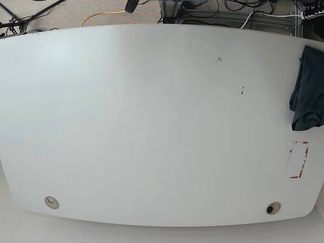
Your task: Fold the T-shirt properly
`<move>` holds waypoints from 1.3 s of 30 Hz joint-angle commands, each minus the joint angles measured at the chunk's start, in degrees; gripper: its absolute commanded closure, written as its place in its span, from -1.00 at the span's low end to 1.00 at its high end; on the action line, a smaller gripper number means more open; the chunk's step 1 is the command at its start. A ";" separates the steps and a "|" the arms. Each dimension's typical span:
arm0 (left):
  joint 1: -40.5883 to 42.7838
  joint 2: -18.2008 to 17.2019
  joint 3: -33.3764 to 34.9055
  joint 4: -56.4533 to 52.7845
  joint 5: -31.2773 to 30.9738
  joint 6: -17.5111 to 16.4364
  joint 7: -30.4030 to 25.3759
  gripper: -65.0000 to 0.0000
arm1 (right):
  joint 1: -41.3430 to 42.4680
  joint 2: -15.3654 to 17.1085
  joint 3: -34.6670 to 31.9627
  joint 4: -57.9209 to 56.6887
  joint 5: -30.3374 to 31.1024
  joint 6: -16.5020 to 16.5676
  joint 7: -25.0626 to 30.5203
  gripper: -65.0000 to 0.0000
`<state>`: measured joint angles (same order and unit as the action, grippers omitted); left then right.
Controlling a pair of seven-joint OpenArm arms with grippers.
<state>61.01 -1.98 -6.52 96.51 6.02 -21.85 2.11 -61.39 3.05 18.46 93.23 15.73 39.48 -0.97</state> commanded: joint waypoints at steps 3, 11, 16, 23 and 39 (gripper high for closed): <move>-4.97 -0.09 0.33 -11.72 -0.09 0.18 -0.39 -0.24 | 3.67 0.25 -0.48 -10.46 -3.11 0.52 2.51 0.71; -17.37 -0.09 0.41 -30.80 -0.09 0.26 -0.57 -0.24 | 14.84 0.51 -0.39 -32.09 -8.12 0.30 9.46 0.71; -23.69 -0.09 0.41 -40.03 0.09 0.26 -0.57 -0.24 | 20.29 0.69 -0.39 -40.00 -9.79 -3.13 9.63 0.71; -34.51 -0.09 0.41 -56.03 0.18 7.30 -0.48 -0.24 | 25.91 0.25 -0.48 -44.75 -15.33 -7.62 9.54 0.71; -53.41 -1.93 0.41 -83.01 0.18 14.51 -0.48 -0.25 | 38.66 0.86 -0.57 -64.09 -16.47 -14.65 9.54 0.69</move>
<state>7.60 -3.66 -6.15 14.33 6.20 -8.01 1.45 -22.87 3.36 17.89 30.46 -1.13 24.95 8.08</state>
